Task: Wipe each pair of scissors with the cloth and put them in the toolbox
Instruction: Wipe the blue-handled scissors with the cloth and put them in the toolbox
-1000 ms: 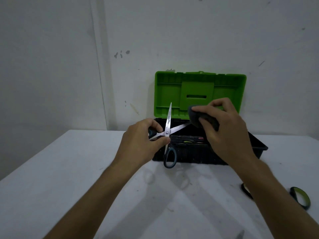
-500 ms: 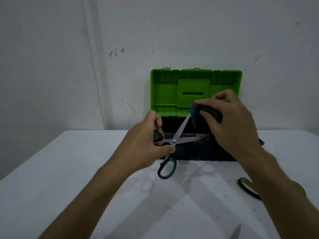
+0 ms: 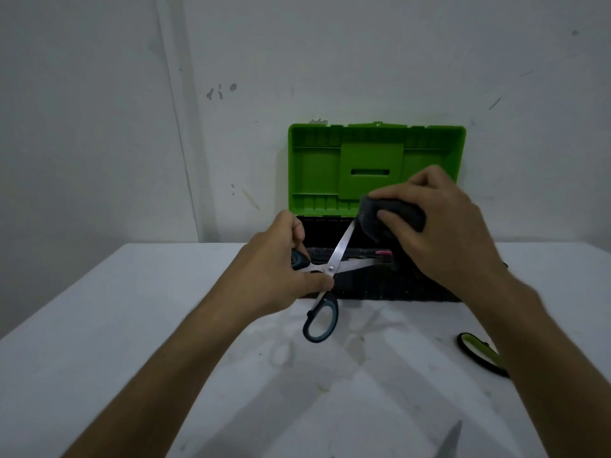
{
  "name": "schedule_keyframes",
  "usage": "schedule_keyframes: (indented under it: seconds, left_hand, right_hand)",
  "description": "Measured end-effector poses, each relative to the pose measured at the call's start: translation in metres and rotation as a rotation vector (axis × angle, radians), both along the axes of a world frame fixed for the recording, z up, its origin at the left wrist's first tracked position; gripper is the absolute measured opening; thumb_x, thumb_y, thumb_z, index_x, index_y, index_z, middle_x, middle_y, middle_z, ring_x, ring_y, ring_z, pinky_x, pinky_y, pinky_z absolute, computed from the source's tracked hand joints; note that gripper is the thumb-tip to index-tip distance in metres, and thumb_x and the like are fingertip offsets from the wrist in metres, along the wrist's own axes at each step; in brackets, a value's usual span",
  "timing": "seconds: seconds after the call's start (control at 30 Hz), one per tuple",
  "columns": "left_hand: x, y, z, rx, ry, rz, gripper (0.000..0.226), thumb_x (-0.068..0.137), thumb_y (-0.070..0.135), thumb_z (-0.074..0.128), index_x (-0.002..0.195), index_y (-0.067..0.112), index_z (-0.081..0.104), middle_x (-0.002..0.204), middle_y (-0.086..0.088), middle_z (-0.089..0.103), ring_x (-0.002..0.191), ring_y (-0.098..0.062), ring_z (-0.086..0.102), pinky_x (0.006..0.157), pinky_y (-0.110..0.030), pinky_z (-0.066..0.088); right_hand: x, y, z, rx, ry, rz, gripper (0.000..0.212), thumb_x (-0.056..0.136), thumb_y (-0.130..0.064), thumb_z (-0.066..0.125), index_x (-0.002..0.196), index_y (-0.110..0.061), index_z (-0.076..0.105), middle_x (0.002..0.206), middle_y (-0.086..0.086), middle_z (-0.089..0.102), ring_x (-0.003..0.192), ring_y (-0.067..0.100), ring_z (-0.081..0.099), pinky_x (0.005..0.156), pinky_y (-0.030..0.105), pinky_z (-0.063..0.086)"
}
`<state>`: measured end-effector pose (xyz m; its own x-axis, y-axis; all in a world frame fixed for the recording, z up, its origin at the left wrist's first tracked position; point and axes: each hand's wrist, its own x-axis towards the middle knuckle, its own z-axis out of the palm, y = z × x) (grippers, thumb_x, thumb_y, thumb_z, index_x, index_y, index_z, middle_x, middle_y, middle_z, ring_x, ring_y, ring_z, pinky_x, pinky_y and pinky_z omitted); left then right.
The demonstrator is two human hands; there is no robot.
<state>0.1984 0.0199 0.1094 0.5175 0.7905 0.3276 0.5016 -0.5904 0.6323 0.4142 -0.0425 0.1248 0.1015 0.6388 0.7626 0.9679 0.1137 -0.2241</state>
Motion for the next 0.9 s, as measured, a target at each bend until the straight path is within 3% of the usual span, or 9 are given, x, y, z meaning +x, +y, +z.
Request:
schedule_keyframes:
  seconds: [0.13,0.27,0.37,0.47,0.6,0.7,0.8,0.9]
  left_hand:
    - [0.000,0.003,-0.002,-0.032,-0.040,0.011,0.055,0.069,0.038,0.084,0.082,0.031,0.031,0.090,0.001,0.065,0.053,-0.011,0.038,0.052,-0.027,0.032]
    - [-0.005,0.001,0.000,0.029,0.000,0.011,0.055,0.067,0.037,0.085,0.081,0.031,0.032,0.084,0.003,0.061,0.058,-0.013,0.040,0.057,-0.030,0.036]
    - [-0.004,-0.001,0.001,0.024,-0.008,0.011,0.053,0.068,0.040,0.084,0.082,0.031,0.034,0.085,0.003,0.061,0.060,-0.013,0.040,0.057,-0.029,0.037]
    - [0.000,0.003,0.000,0.033,0.000,0.046,0.051,0.070,0.042,0.082,0.086,0.029,0.035,0.090,0.001,0.062,0.059,-0.012,0.042,0.054,-0.025,0.035]
    - [-0.002,0.008,-0.003,-0.007,-0.061,0.083,0.054,0.069,0.037,0.084,0.089,0.025,0.036,0.086,-0.003,0.063,0.056,-0.015,0.045,0.046,-0.019,0.035]
    - [-0.005,0.010,-0.002,0.056,-0.120,0.141,0.054,0.066,0.037,0.086,0.089,0.026,0.038,0.086,-0.003,0.063,0.071,-0.023,0.056,0.060,-0.036,0.046]
    - [-0.008,0.014,-0.002,0.042,-0.148,0.188,0.052,0.066,0.039,0.086,0.083,0.031,0.037,0.090,0.000,0.062,0.074,-0.017,0.056,0.060,-0.032,0.043]
    - [-0.008,0.020,-0.005,-0.070,-0.165,0.166,0.041,0.069,0.042,0.084,0.092,0.030,0.052,0.093,0.009,0.062,0.077,-0.006,0.056,0.063,-0.025,0.039]
  right_hand:
    - [-0.028,-0.007,0.005,-0.197,-0.045,0.276,0.029,0.088,-0.039,0.067,0.116,-0.043,0.069,0.096,-0.011,0.045,0.085,0.007,0.051,0.072,0.020,0.042]
    - [-0.033,0.008,-0.013,-0.185,-0.123,0.121,0.029,0.093,-0.041,0.059,0.122,-0.045,0.063,0.101,-0.010,0.040,0.082,0.012,0.051,0.070,0.031,0.050]
    - [-0.011,0.010,-0.013,-0.029,-0.049,-0.062,0.029,0.094,-0.037,0.060,0.123,-0.038,0.064,0.103,-0.010,0.037,0.082,0.009,0.048,0.066,0.018,0.045]
    - [-0.002,0.002,-0.005,0.045,-0.013,-0.048,0.031,0.092,-0.034,0.064,0.124,-0.033,0.066,0.104,-0.009,0.039,0.085,0.008,0.047,0.065,0.006,0.028]
    - [-0.029,0.000,-0.005,-0.089,-0.045,0.214,0.031,0.089,-0.035,0.067,0.120,-0.038,0.068,0.102,-0.009,0.043,0.086,0.011,0.053,0.073,0.023,0.048]
    - [-0.040,0.012,-0.021,-0.069,-0.083,0.207,0.033,0.092,-0.034,0.065,0.125,-0.035,0.065,0.107,-0.008,0.040,0.079,0.015,0.056,0.068,0.034,0.056]
    - [-0.023,0.020,-0.028,0.057,-0.051,0.052,0.033,0.092,-0.030,0.065,0.124,-0.027,0.065,0.111,0.000,0.045,0.075,0.014,0.053,0.065,0.024,0.054]
    - [-0.003,0.017,-0.025,0.093,0.026,-0.050,0.033,0.091,-0.028,0.067,0.124,-0.025,0.067,0.108,-0.001,0.043,0.080,0.010,0.048,0.066,0.006,0.035]
